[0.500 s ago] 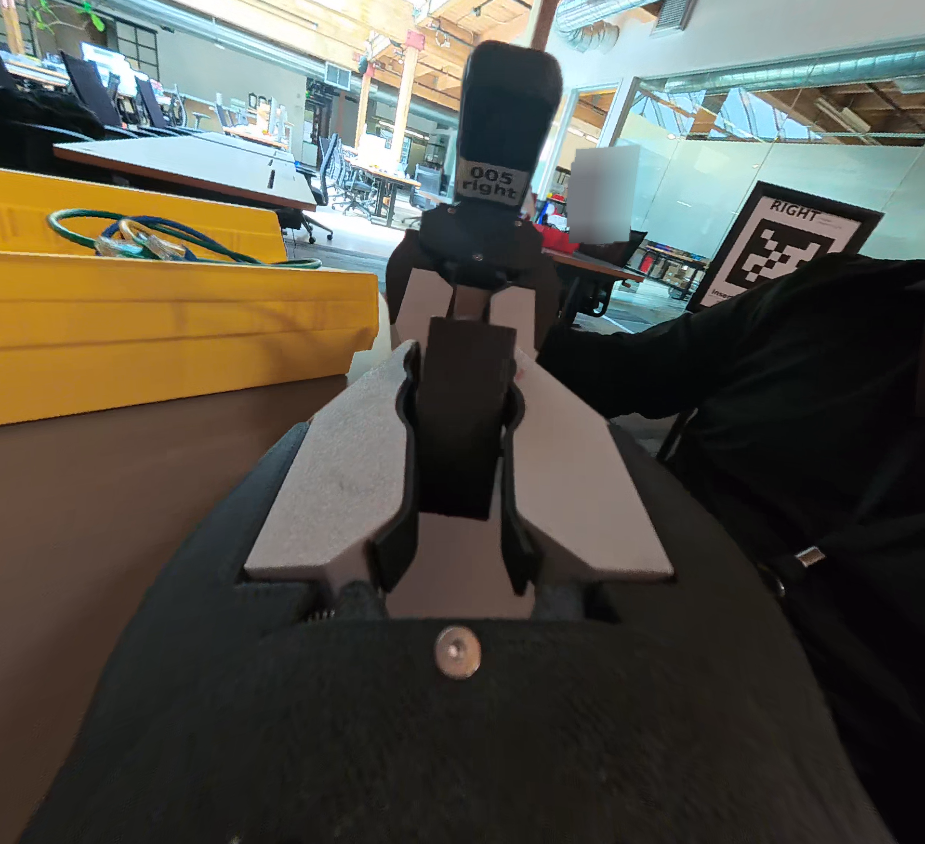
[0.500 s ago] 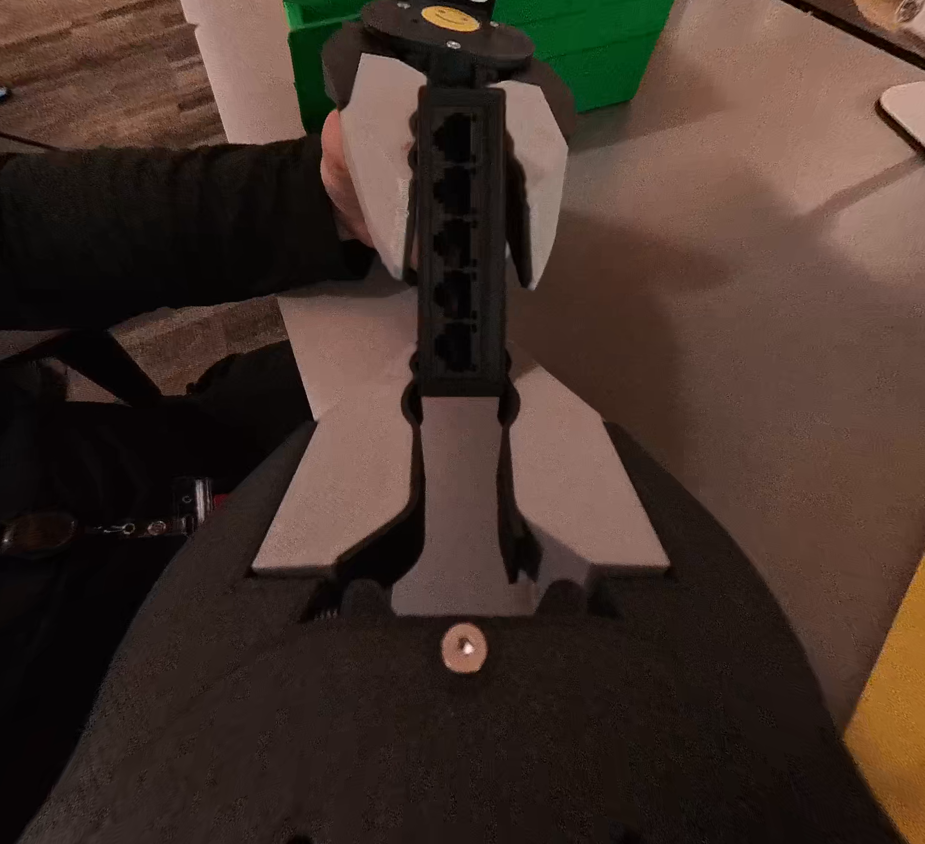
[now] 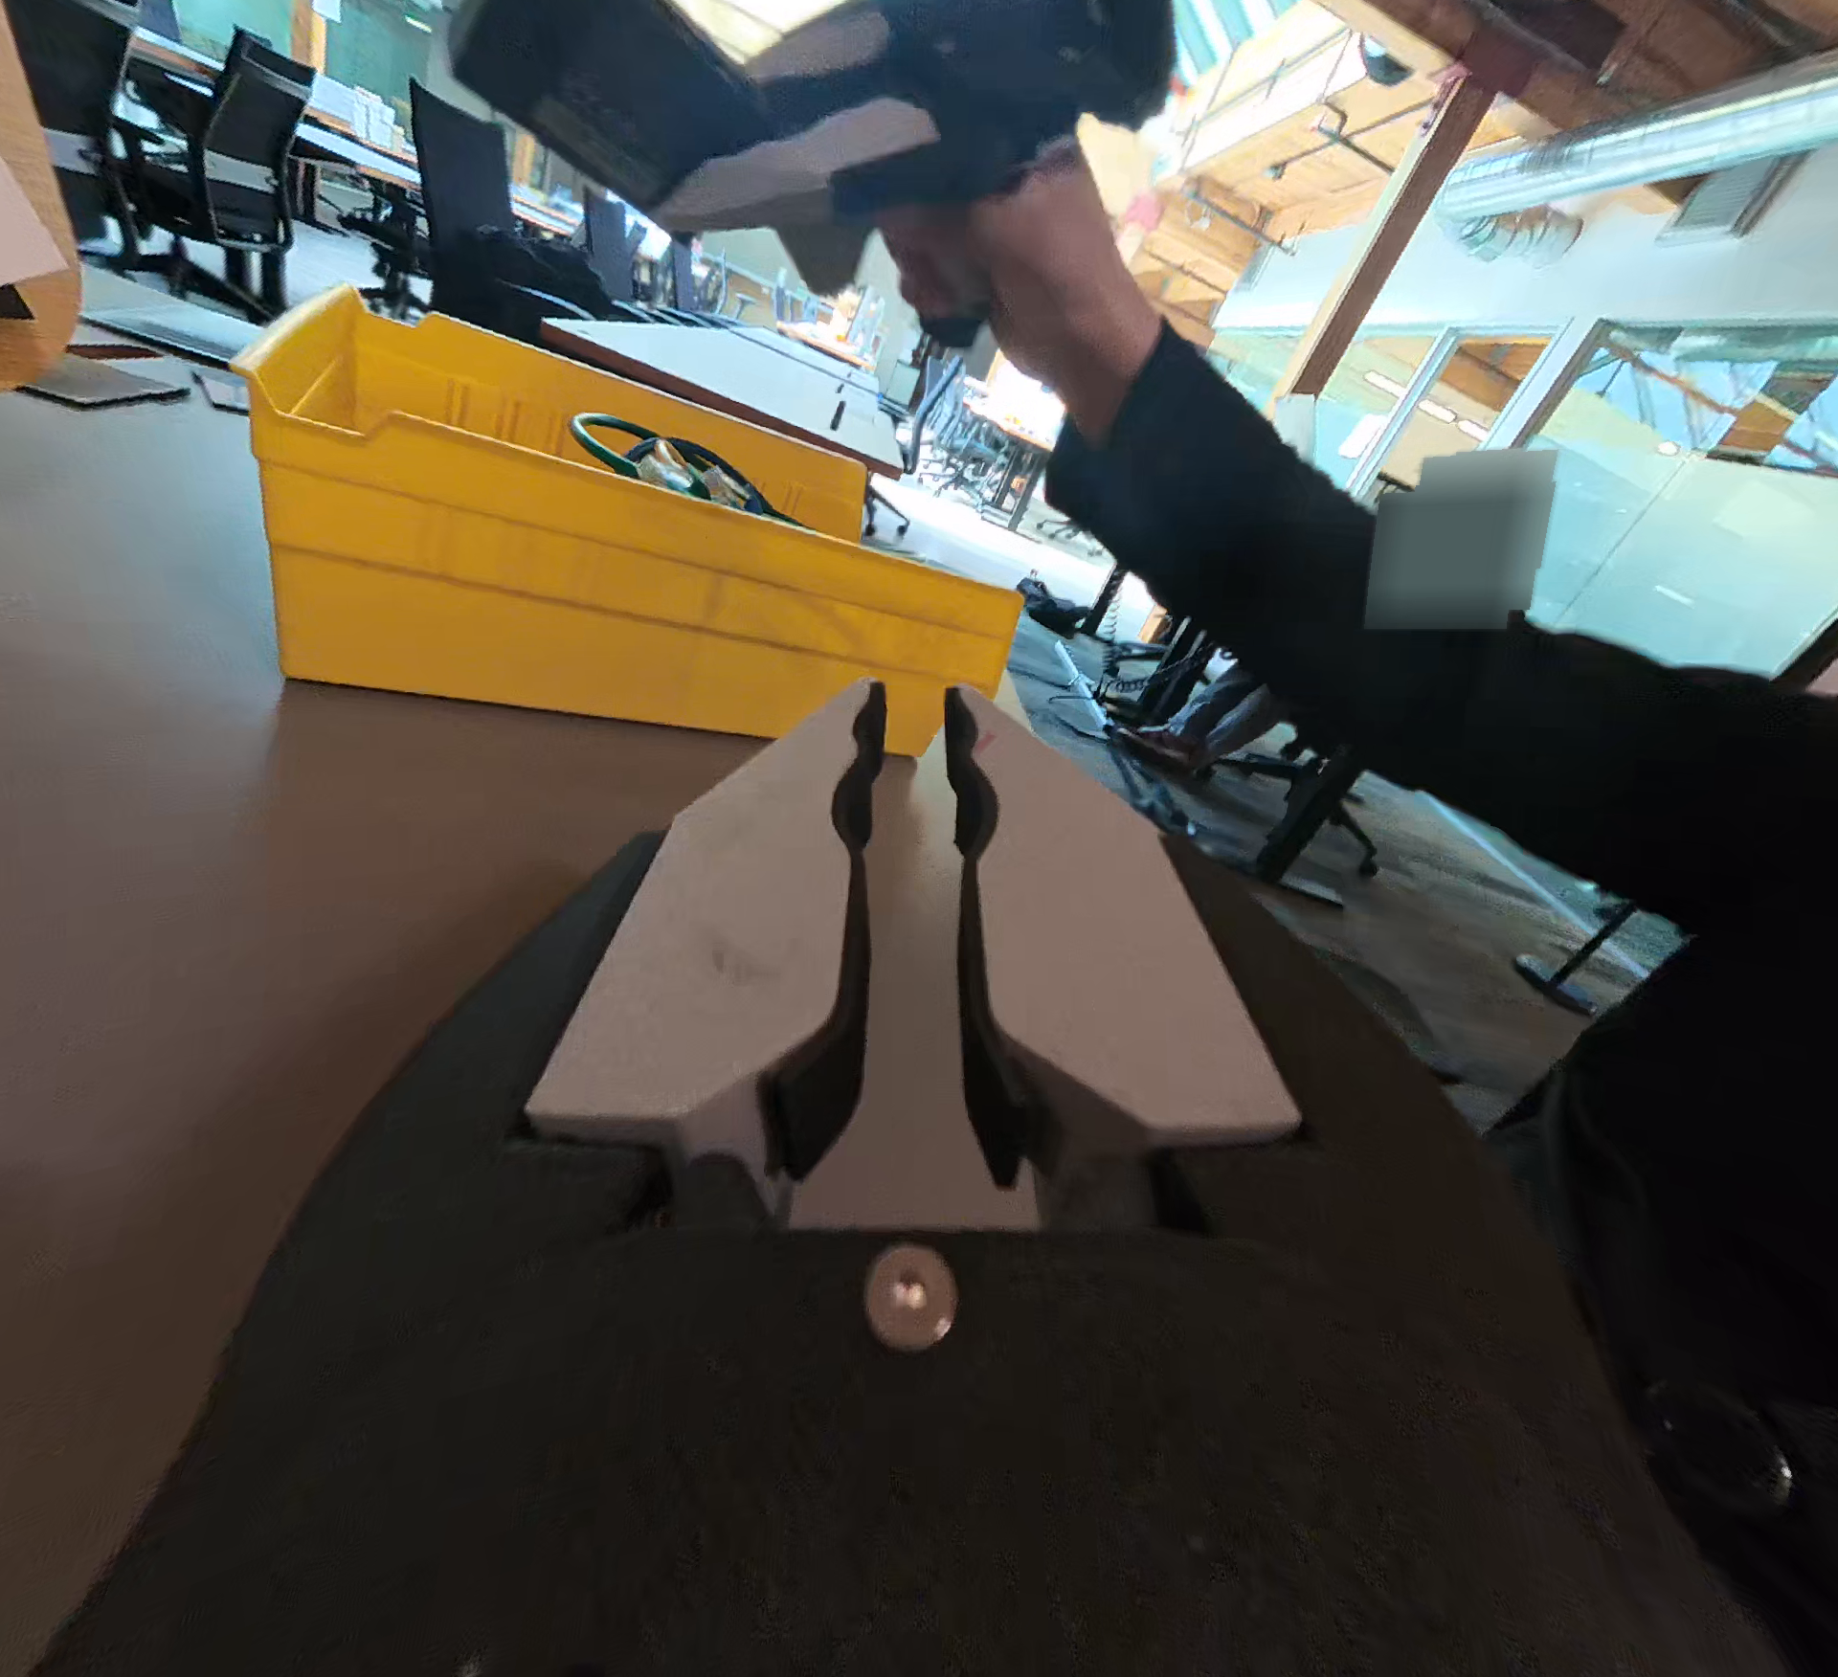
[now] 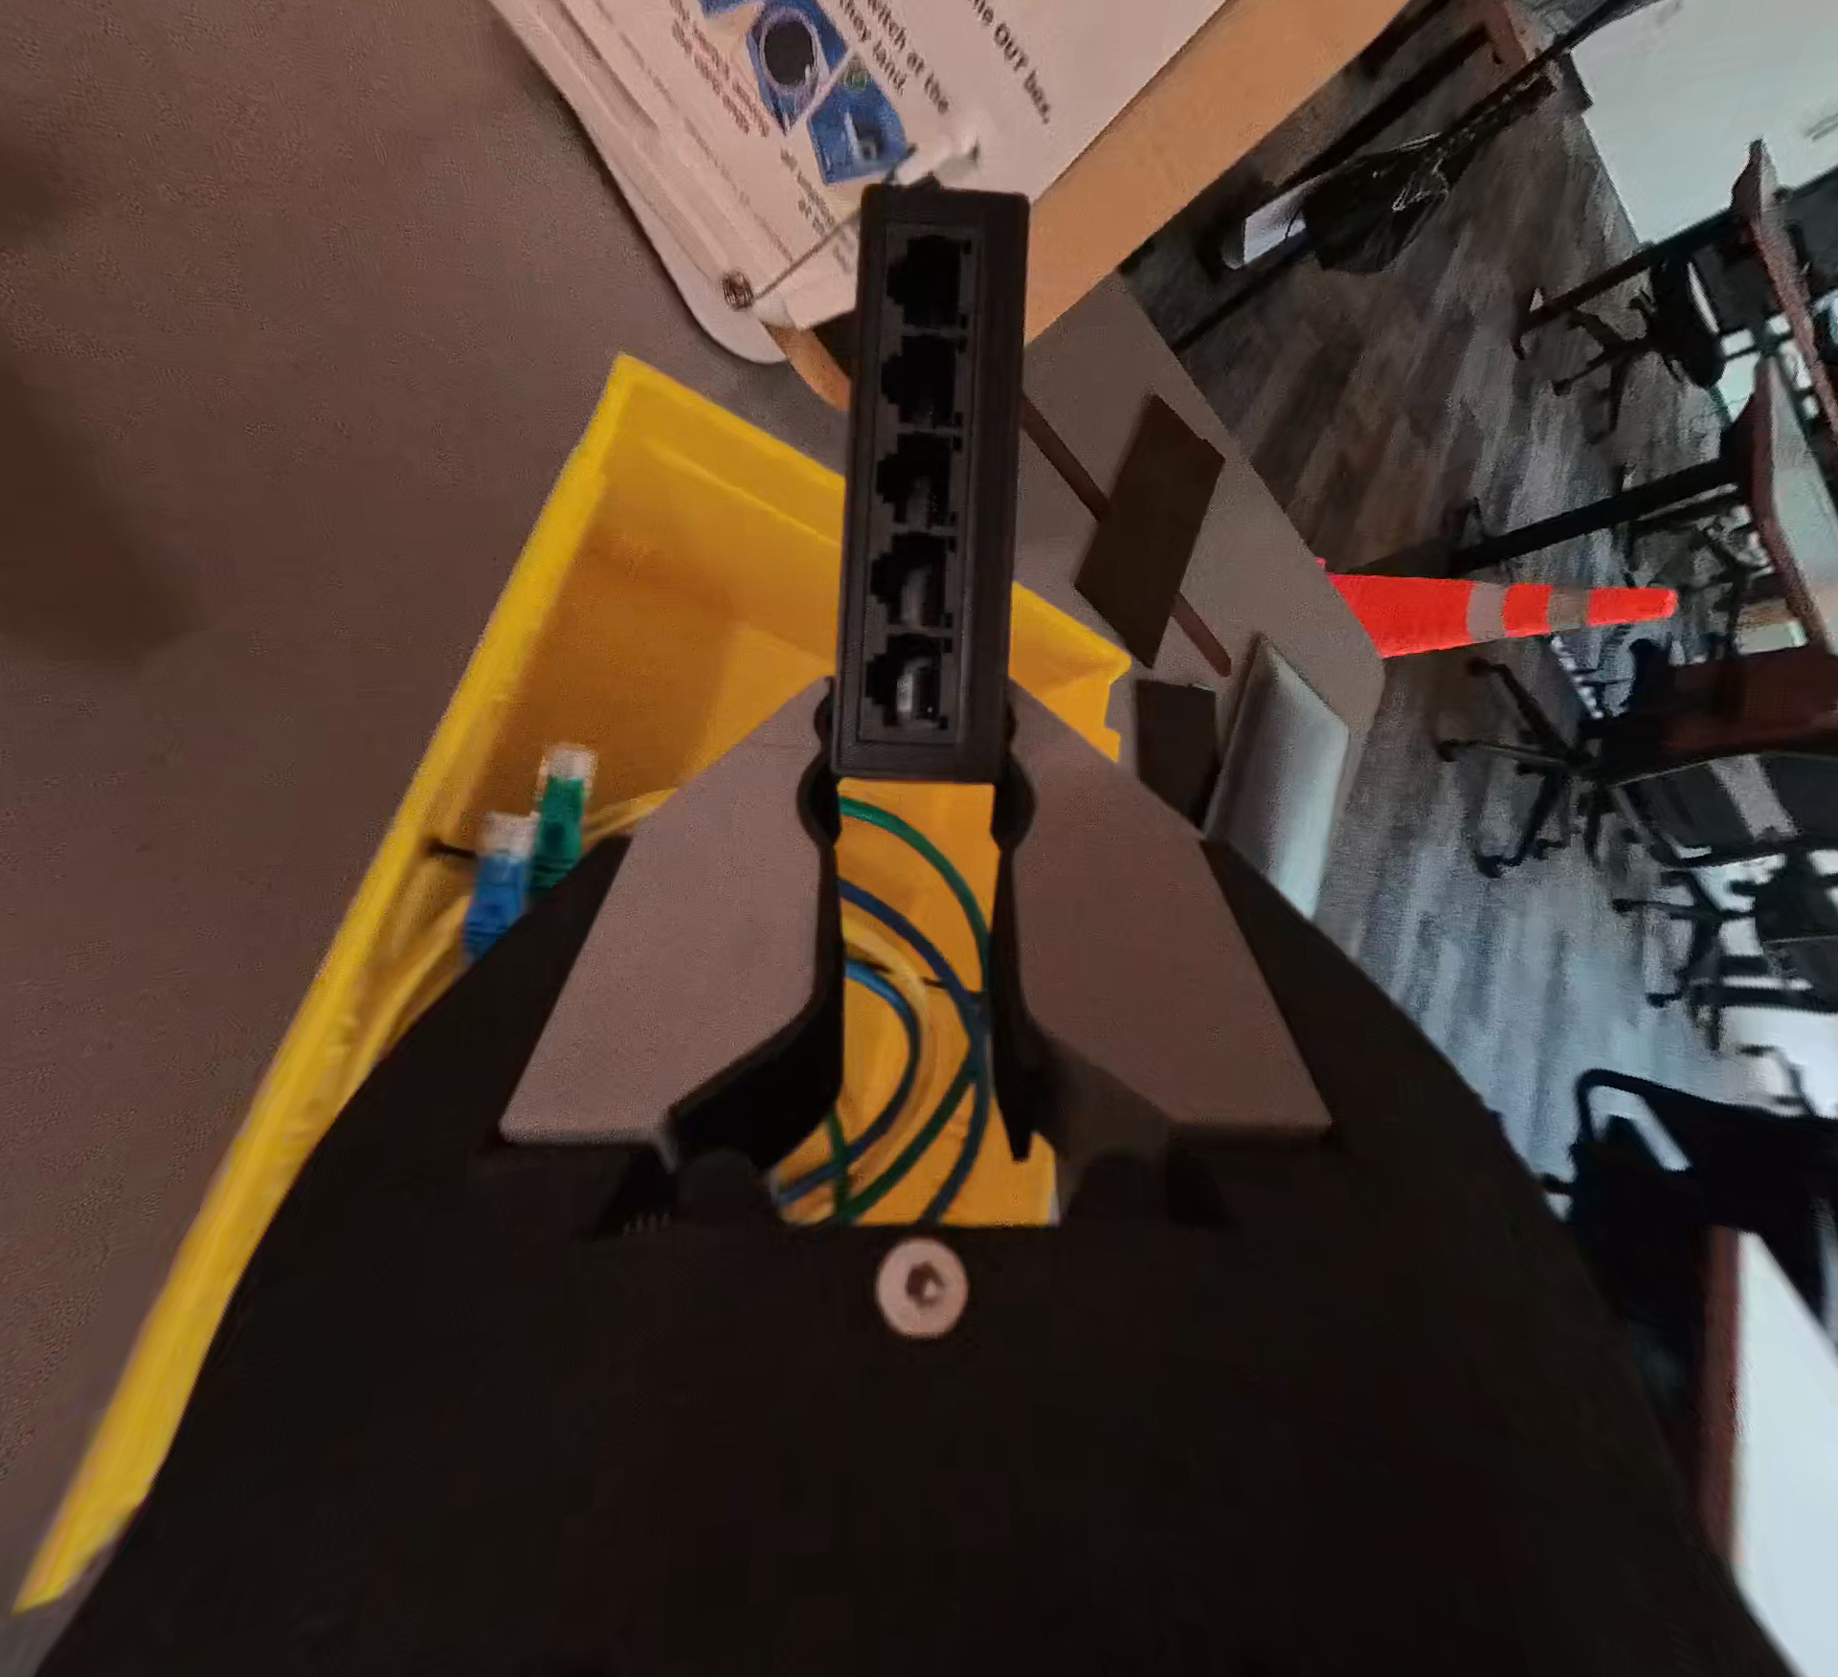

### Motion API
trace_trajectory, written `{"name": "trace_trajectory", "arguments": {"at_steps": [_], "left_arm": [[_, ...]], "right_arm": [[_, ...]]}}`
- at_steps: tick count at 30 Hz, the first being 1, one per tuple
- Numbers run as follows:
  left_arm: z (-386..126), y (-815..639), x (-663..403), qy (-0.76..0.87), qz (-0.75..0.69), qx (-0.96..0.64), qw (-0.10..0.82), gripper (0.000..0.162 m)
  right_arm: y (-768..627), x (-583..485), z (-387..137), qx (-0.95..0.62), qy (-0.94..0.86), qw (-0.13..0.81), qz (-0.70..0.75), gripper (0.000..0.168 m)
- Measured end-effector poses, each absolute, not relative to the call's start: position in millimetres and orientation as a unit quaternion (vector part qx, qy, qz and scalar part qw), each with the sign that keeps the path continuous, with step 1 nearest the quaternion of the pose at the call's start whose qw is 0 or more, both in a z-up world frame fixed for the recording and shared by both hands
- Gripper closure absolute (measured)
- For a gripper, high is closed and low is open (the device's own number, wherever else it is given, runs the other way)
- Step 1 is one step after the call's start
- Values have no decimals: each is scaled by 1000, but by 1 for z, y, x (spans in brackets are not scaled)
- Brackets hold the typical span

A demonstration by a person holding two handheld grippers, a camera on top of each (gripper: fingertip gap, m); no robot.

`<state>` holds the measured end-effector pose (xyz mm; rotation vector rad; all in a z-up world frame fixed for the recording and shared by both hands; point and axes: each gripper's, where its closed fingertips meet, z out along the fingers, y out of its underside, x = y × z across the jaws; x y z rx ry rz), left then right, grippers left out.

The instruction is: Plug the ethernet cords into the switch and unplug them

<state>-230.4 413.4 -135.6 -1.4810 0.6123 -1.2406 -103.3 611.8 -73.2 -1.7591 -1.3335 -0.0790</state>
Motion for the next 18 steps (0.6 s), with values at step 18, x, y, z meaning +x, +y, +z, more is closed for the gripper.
{"name": "trace_trajectory", "arguments": {"at_steps": [18], "left_arm": [[-161, 410, -212, 313, -468, -659, 499, 149]], "right_arm": [[617, -66, -113, -762, -461, 455, 20, 130]]}}
